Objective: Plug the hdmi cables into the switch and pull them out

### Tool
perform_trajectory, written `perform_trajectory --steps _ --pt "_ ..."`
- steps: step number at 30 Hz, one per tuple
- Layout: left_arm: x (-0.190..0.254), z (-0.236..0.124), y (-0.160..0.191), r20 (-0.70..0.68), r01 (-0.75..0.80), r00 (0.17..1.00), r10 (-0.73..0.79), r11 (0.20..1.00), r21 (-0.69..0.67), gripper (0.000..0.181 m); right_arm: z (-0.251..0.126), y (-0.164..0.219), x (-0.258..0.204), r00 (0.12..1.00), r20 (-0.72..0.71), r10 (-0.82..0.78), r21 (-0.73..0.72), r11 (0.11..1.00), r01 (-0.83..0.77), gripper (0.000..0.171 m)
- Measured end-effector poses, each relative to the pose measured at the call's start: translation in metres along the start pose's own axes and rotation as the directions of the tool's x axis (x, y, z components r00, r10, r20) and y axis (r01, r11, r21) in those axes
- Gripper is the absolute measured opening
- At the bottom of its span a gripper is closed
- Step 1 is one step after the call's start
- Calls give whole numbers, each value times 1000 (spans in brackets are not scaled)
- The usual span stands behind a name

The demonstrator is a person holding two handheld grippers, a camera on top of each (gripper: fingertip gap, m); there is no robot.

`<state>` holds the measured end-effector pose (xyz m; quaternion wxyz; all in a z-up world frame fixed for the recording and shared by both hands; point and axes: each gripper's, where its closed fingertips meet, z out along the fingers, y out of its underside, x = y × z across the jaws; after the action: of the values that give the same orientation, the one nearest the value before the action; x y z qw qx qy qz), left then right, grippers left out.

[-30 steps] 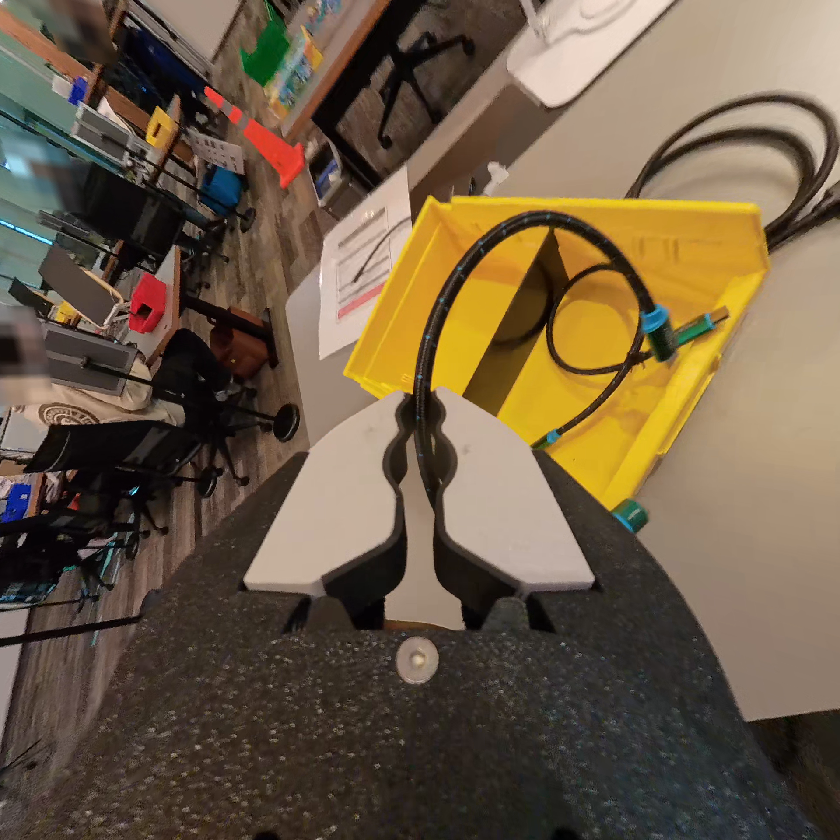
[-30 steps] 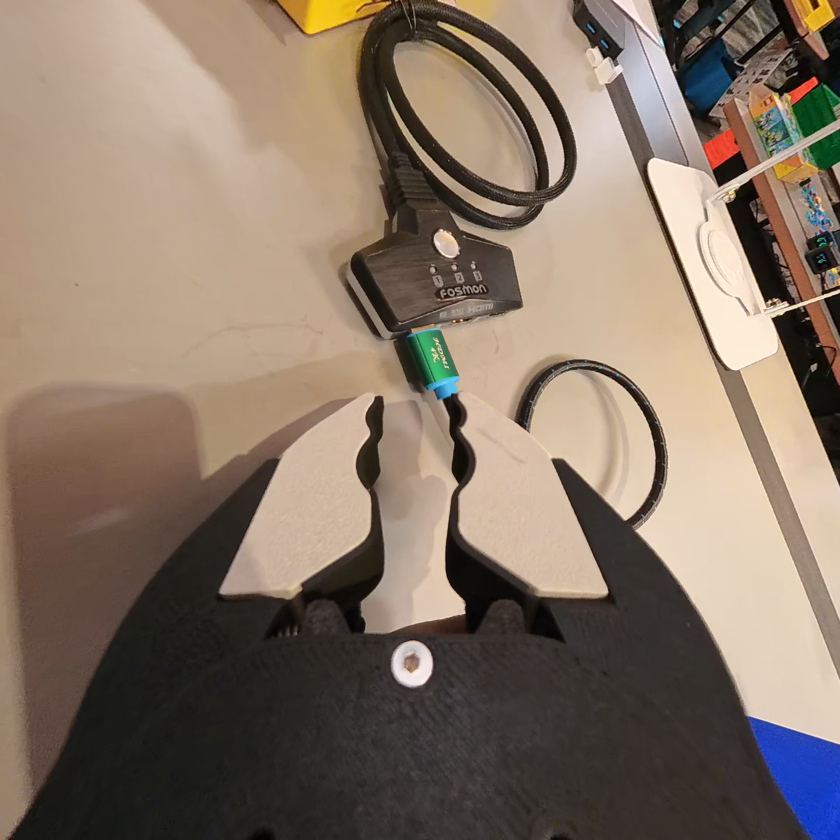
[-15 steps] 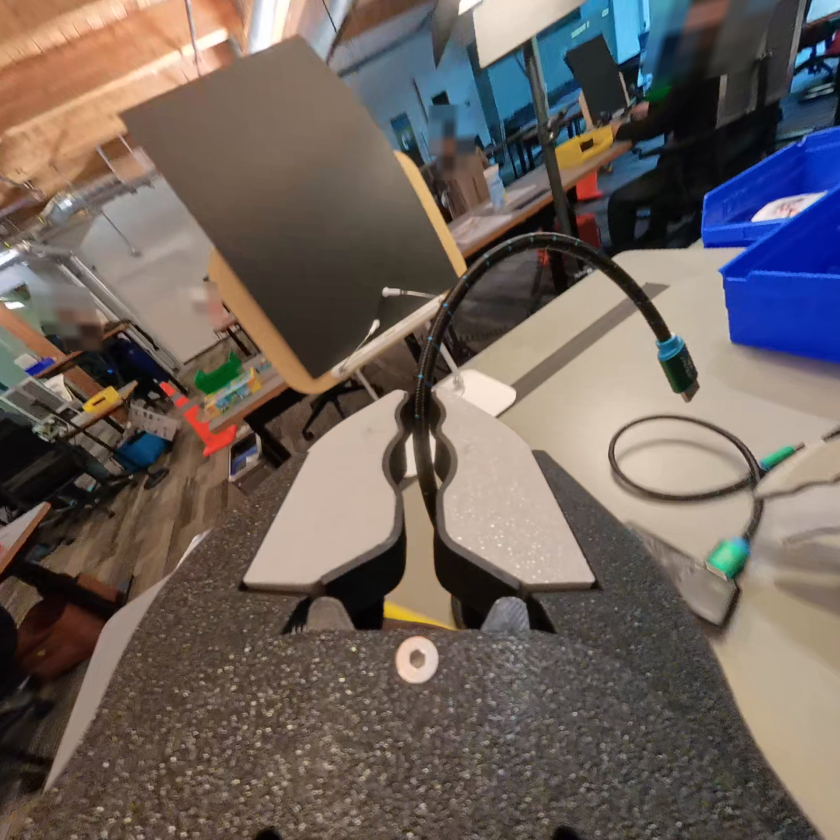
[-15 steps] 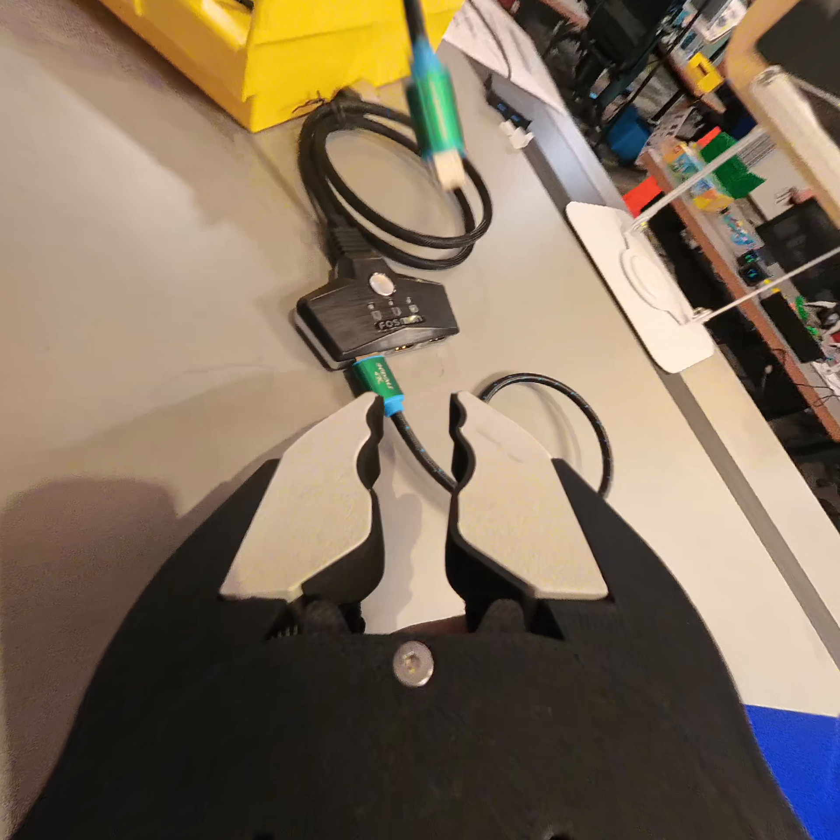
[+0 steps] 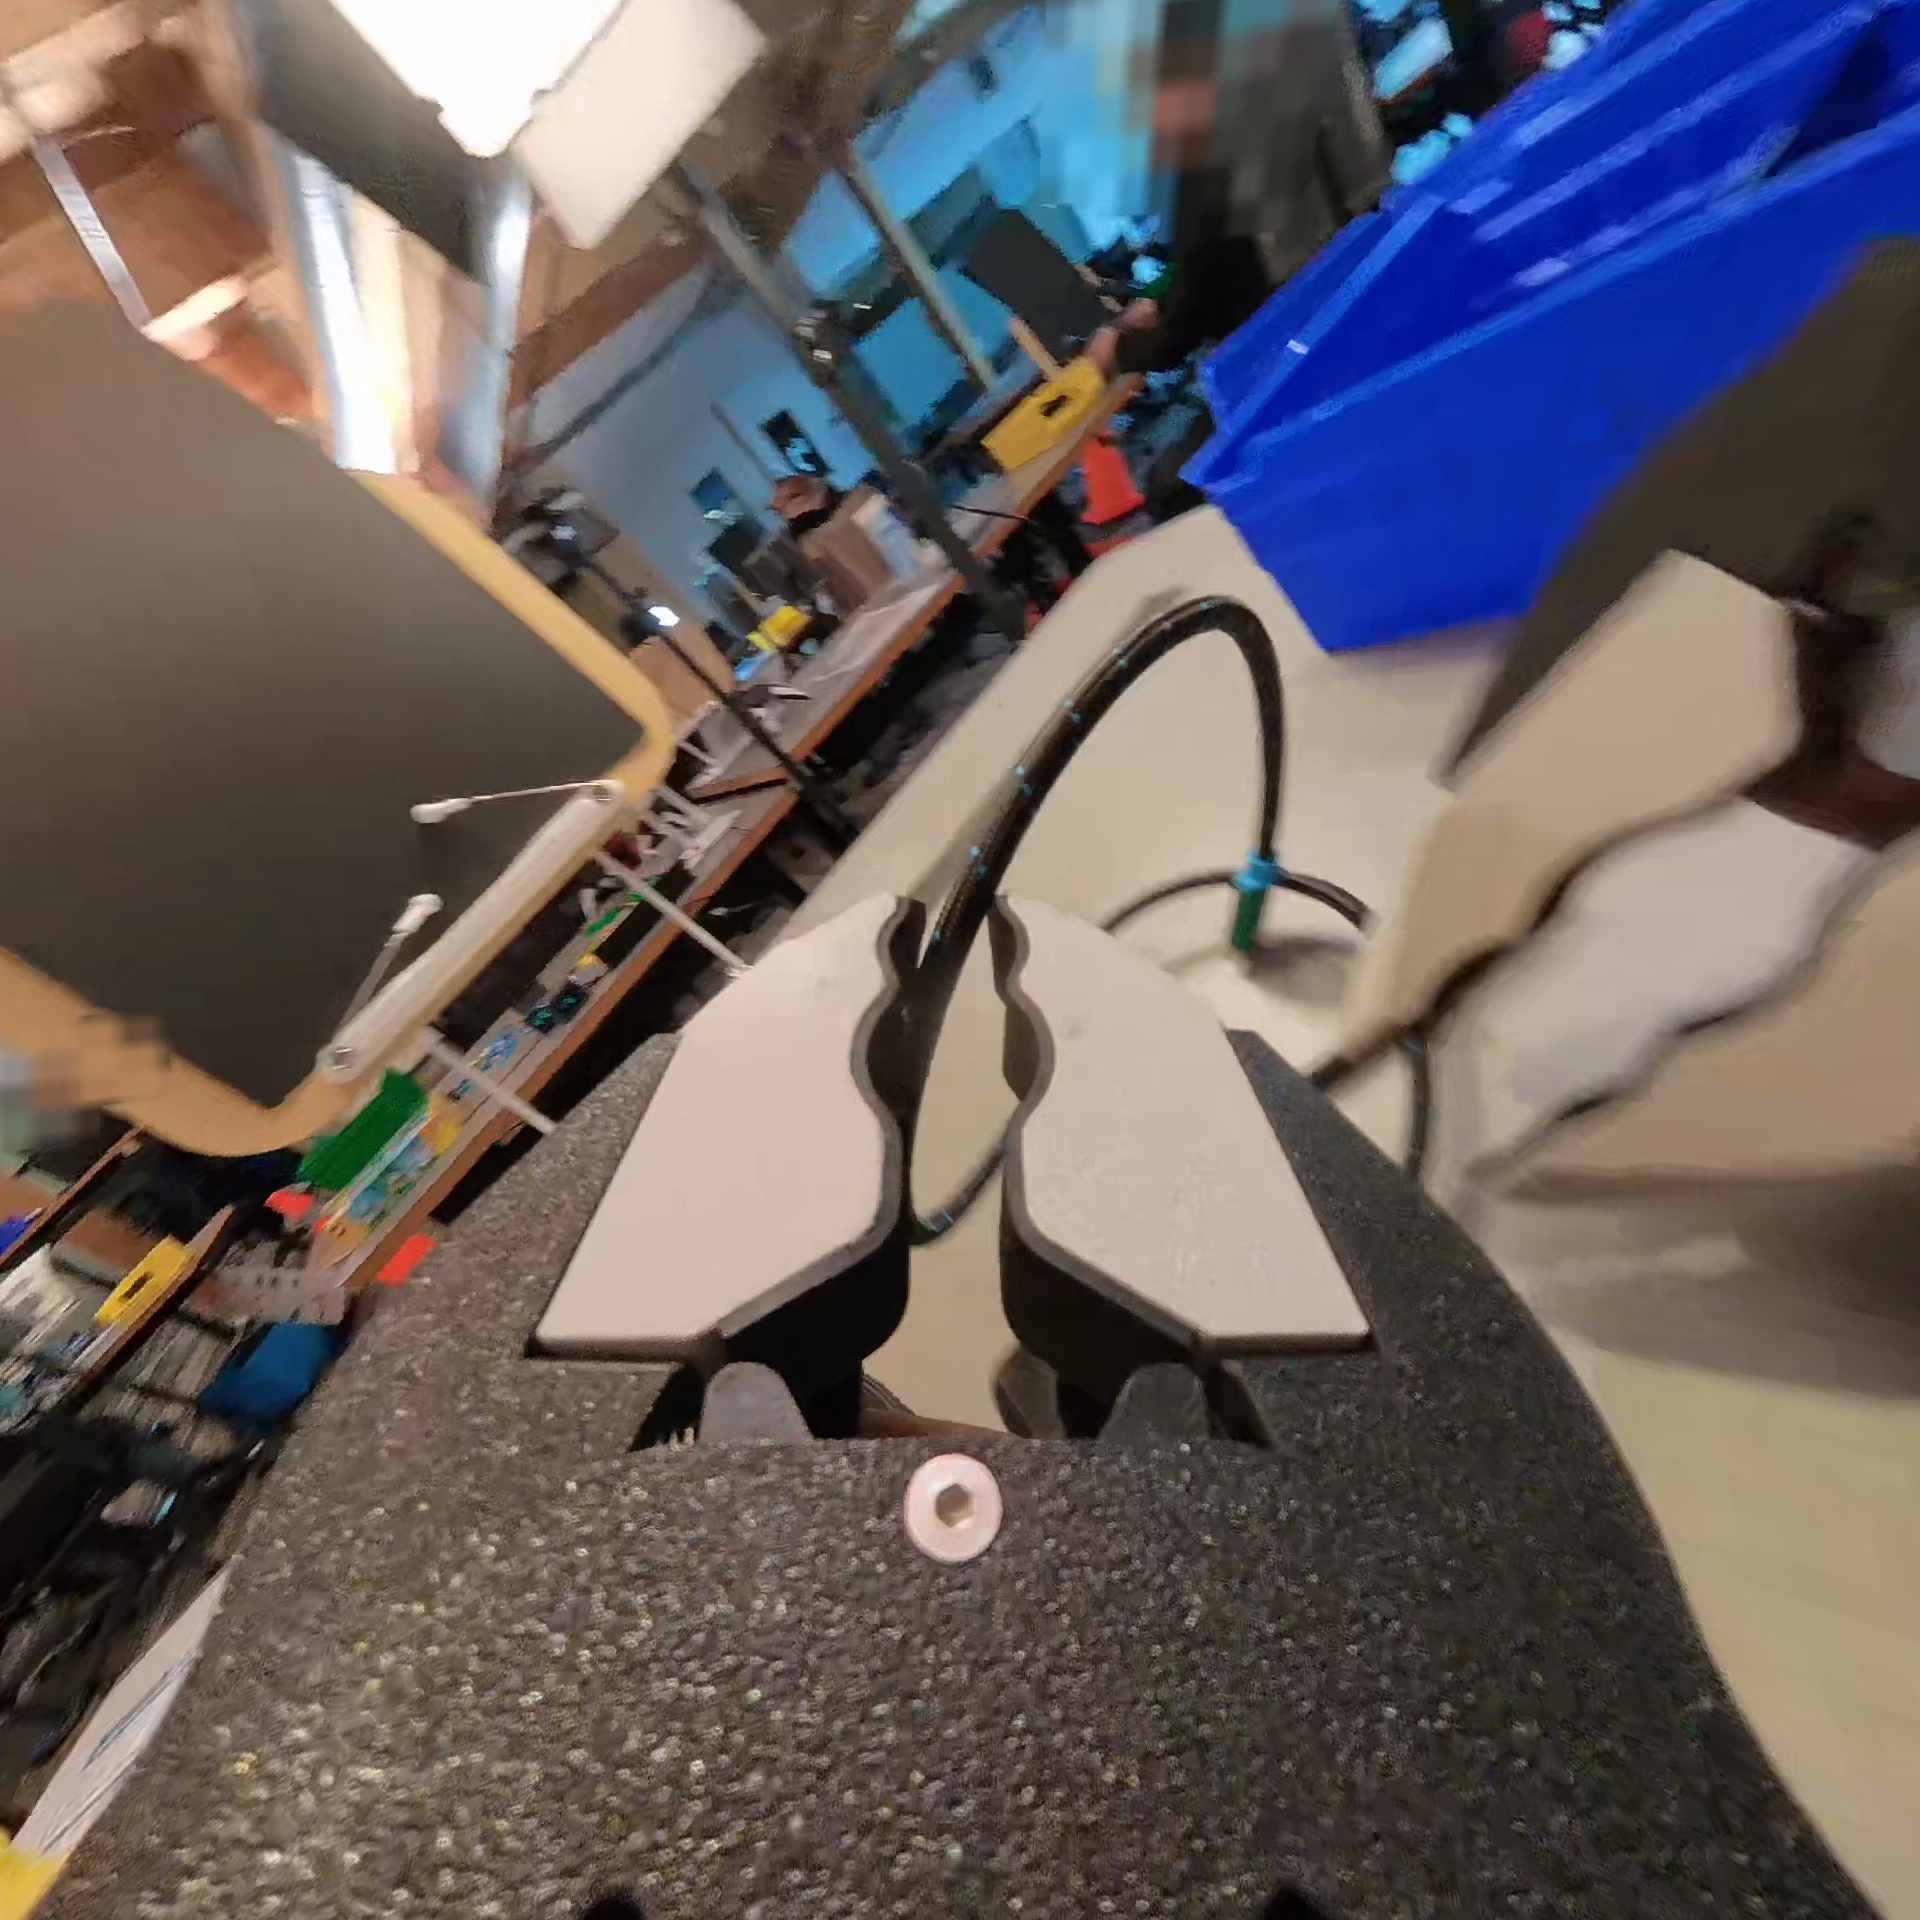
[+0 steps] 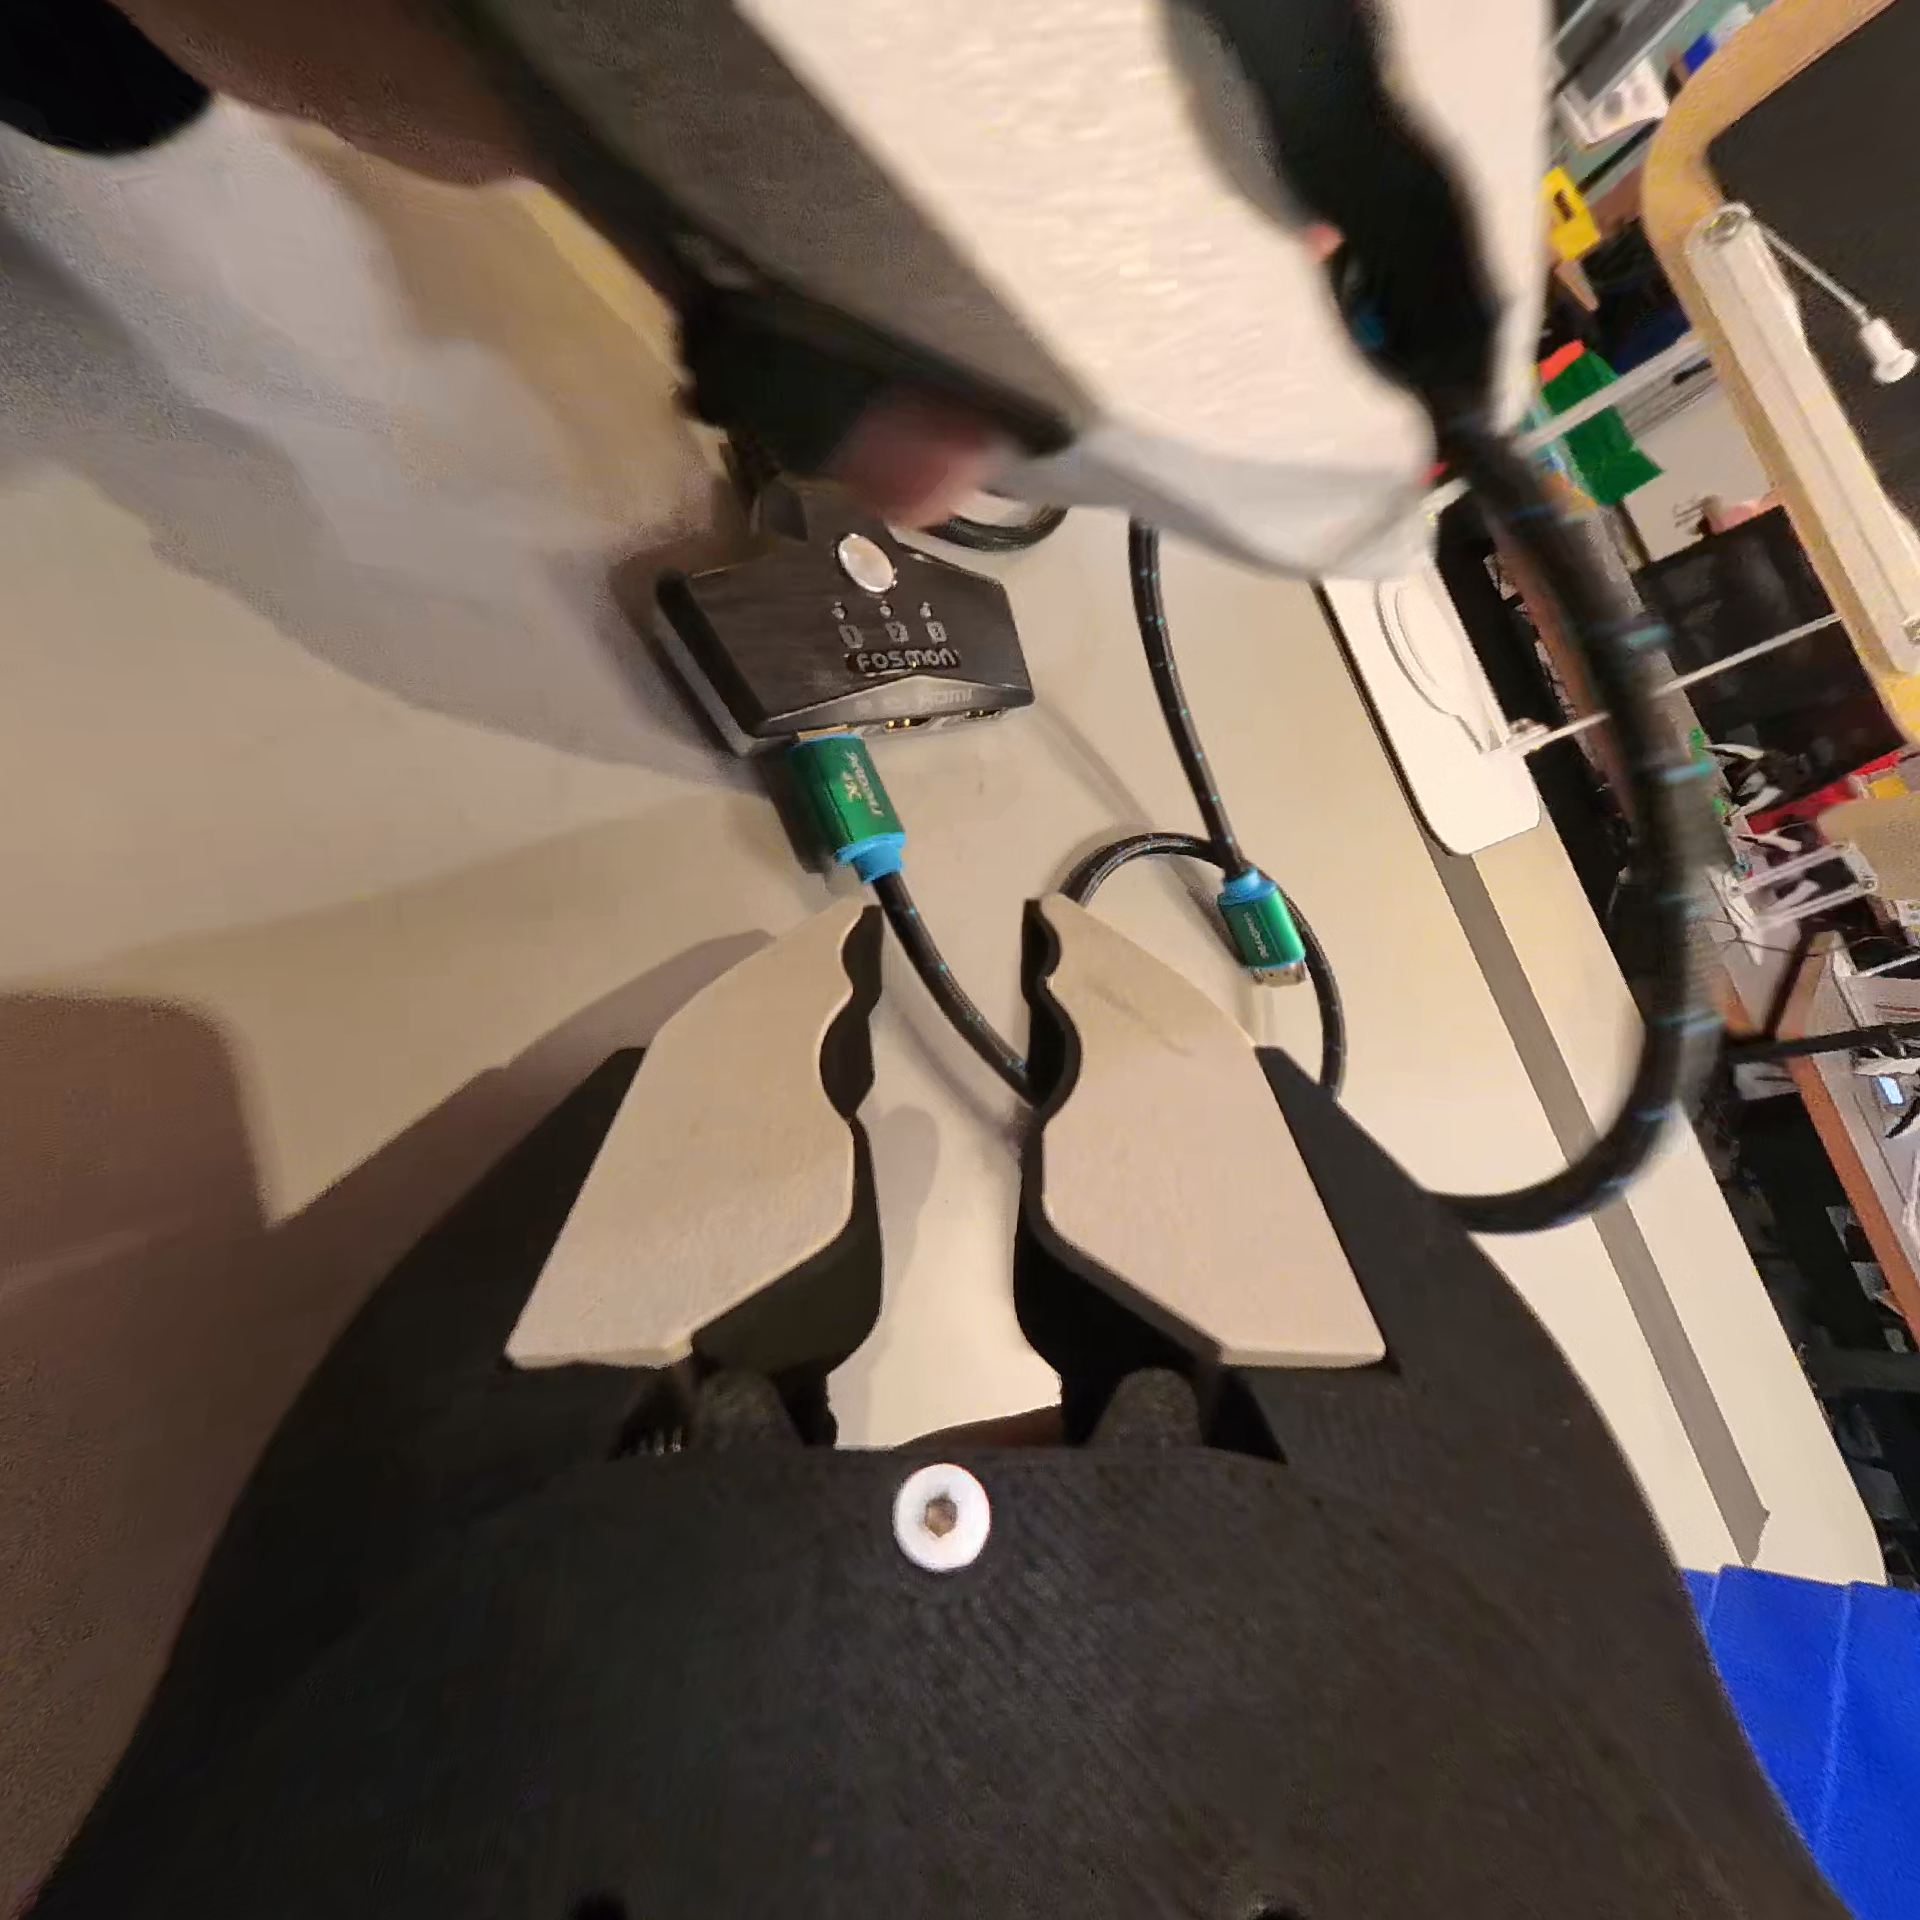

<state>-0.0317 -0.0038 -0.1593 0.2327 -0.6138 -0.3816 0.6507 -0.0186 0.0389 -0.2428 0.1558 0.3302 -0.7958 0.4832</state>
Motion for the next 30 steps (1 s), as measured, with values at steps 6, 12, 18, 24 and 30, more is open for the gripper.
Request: perform_trajectory --steps 6,12,18,24,30 --pt "22 -42 15 -179 53 981 -69 994 -91 58 -2 7 0 1000 0 -20 -40 999 20 25" --pt "-9 -83 47 -40 178 981 -190 962 -205 70 -1 11 -4 999 24 -23 -63 998 25 24" --pt "-25 -110 101 105 211 977 -184 889 -406 60 0 17 -5 999 33 -22 -85 996 25 23" --pt "-48 -143 134 203 213 972 -121 823 -526 39 -1 18 -4 999 30 -13 -87 996 16 22" --pt "-78 -149 118 339 286 933 -120 818 -499 48 0 18 -9 999 44 -15 -85 996 19 22"
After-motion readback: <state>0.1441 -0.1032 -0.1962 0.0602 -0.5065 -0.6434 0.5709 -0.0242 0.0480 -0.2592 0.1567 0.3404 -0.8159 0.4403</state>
